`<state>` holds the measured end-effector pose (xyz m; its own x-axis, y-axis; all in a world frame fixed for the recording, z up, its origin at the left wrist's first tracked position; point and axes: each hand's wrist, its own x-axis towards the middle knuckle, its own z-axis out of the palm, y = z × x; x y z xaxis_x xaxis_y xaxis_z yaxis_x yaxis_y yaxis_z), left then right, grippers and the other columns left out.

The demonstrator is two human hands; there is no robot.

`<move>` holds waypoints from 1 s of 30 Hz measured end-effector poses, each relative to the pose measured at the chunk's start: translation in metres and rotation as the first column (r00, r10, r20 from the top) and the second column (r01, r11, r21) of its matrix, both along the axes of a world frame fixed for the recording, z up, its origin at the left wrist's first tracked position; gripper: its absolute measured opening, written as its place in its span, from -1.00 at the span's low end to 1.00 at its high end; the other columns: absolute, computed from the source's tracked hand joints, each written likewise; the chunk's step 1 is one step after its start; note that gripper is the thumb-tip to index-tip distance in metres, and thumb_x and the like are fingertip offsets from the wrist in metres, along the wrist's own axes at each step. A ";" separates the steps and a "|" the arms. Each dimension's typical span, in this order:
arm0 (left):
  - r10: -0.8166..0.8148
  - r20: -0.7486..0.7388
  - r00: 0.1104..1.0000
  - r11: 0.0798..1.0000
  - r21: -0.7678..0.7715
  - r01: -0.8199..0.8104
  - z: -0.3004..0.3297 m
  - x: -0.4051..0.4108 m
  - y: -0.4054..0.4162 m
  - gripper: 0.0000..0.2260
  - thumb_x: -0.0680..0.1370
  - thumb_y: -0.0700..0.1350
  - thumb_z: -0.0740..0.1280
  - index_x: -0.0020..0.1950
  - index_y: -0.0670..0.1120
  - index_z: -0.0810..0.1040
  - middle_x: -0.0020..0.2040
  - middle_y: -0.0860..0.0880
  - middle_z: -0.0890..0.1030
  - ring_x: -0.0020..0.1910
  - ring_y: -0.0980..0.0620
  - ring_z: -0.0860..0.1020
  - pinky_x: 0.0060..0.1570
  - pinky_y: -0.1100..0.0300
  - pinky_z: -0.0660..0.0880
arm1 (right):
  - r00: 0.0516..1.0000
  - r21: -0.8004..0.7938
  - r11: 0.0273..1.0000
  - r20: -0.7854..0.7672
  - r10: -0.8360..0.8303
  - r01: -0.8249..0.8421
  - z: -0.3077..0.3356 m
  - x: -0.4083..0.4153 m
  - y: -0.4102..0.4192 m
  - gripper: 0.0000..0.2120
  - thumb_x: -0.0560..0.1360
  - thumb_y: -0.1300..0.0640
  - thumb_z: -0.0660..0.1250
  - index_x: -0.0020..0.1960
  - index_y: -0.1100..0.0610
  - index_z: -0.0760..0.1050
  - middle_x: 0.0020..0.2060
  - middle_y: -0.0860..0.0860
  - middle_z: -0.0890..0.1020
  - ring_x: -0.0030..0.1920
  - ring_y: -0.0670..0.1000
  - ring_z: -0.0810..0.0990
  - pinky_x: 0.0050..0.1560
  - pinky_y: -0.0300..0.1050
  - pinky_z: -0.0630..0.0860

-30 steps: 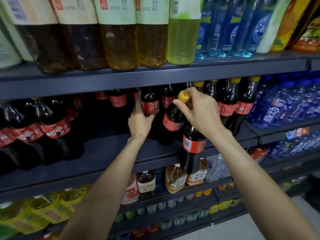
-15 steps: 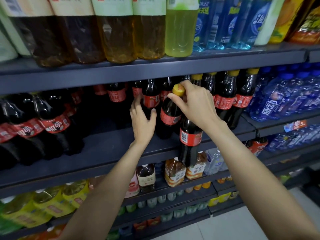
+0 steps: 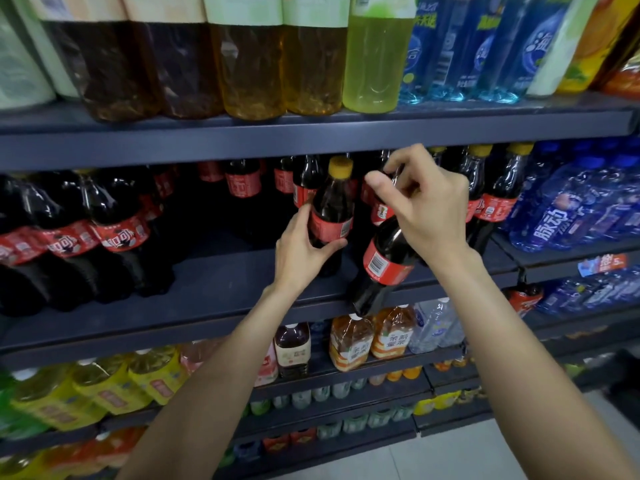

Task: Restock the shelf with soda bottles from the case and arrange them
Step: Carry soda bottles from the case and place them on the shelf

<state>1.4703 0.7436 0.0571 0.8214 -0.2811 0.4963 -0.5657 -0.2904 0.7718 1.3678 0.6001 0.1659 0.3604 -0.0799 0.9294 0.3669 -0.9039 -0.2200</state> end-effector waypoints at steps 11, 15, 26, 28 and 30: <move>0.293 0.147 0.945 0.942 0.122 -0.311 0.000 0.001 -0.043 -0.23 0.42 0.08 0.47 0.50 -0.13 0.21 0.39 -0.16 0.33 0.35 -0.16 0.34 0.05 -0.10 0.51 | 0.958 -0.049 0.997 0.283 -0.048 0.064 -0.008 0.031 -0.002 -0.56 0.56 0.20 0.25 -0.49 0.19 0.30 -0.52 -0.08 0.23 -0.49 -0.11 0.19 -0.43 -0.27 0.12; 0.167 0.106 0.980 0.983 0.061 -0.174 -0.009 0.006 -0.031 -0.28 0.47 -0.01 0.44 0.52 -0.05 0.13 0.35 -0.12 0.32 0.25 -0.08 0.45 0.03 -0.05 0.57 | 0.956 -0.034 0.999 0.291 -0.026 0.038 -0.014 0.040 0.002 -0.58 0.52 0.27 0.29 -0.50 0.19 0.30 -0.55 -0.06 0.25 -0.49 -0.10 0.19 -0.42 -0.27 0.12; -0.124 -0.012 0.992 0.989 0.078 0.124 -0.022 -0.044 -0.015 -0.16 0.32 0.14 0.53 0.47 0.00 0.19 0.38 0.02 0.39 0.33 0.03 0.42 0.24 -0.05 0.47 | 0.971 0.057 0.998 0.240 -0.003 -0.012 -0.012 0.044 0.026 -0.61 0.51 0.22 0.33 -0.48 0.19 0.37 -0.58 -0.04 0.35 -0.51 -0.10 0.27 -0.46 -0.25 0.19; -0.081 0.031 0.996 0.995 0.054 0.079 -0.021 -0.040 -0.008 -0.22 0.32 0.16 0.50 0.43 -0.01 0.25 0.32 0.01 0.44 0.28 0.03 0.46 0.17 -0.10 0.50 | 0.990 0.096 0.989 0.094 0.103 -0.112 -0.008 0.032 0.031 -0.71 0.52 0.08 0.33 -0.32 0.20 0.45 -0.48 -0.06 0.46 -0.46 -0.08 0.42 -0.43 -0.19 0.36; -0.053 0.052 0.997 0.998 0.026 0.052 -0.023 -0.035 0.006 -0.25 0.32 0.19 0.48 0.42 0.02 0.27 0.32 0.03 0.44 0.29 0.06 0.45 0.17 -0.10 0.51 | 0.953 0.192 0.953 -0.146 0.265 -0.235 -0.011 0.017 0.028 -0.70 0.49 -0.05 0.35 0.02 0.18 0.46 -0.22 -0.06 0.60 -0.22 -0.08 0.59 -0.19 -0.14 0.52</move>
<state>1.4353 0.7494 0.0339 0.7782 -0.3361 0.5305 -0.6201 -0.2776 0.7338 1.3844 0.6281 0.1554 0.5391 -0.1190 0.8338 0.5203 -0.7314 -0.4408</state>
